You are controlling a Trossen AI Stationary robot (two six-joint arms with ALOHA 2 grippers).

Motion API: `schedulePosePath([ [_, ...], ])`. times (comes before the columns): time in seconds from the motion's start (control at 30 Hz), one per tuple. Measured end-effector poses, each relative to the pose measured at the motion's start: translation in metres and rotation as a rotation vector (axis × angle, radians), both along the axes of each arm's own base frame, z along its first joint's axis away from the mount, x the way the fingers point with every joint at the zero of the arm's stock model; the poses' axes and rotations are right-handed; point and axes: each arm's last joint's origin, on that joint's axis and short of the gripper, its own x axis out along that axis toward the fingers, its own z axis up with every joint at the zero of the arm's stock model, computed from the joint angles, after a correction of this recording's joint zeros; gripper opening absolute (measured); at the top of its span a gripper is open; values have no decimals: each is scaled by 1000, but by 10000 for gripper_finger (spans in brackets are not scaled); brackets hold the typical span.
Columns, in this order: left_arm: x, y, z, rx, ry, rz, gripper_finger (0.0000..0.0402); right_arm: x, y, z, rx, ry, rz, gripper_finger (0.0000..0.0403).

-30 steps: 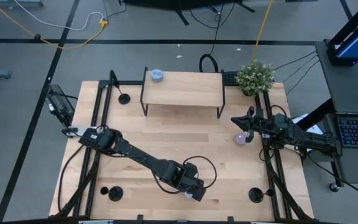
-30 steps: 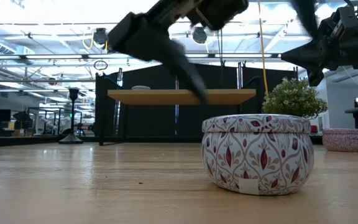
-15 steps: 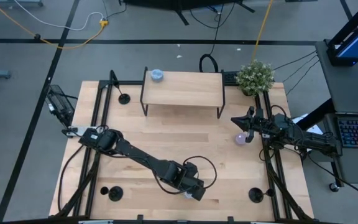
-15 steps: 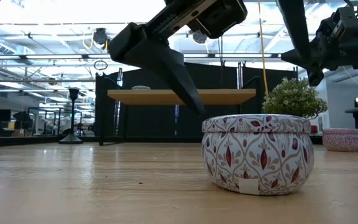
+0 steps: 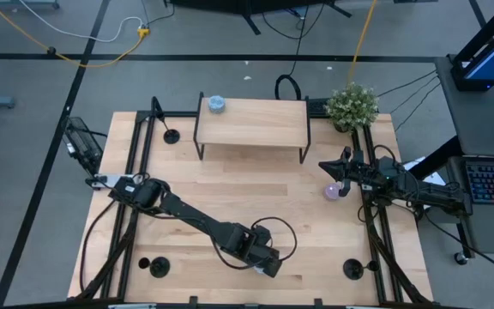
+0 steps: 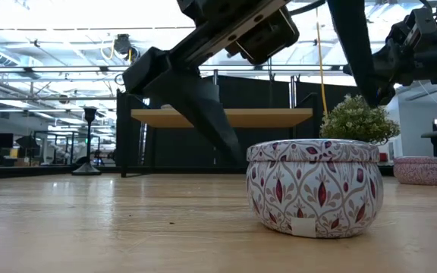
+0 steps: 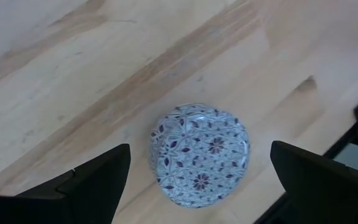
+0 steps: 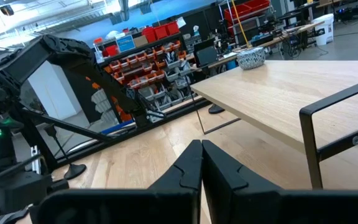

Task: Pick & Place candle stick holders
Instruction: Put the bottom white scented candle on the shelf

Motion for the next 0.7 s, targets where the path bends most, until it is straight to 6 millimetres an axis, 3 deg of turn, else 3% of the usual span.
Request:
schedulePosePath([
  [0.2,0,1,-1,18,-6,10,398,0,0,0,0,0,0,0],
  [0.43,6,-4,-29,-42,55,-27,398,0,0,0,0,0,0,0],
  [0.7,7,-6,-29,-8,27,-54,397,0,0,0,0,-1,0,0],
])
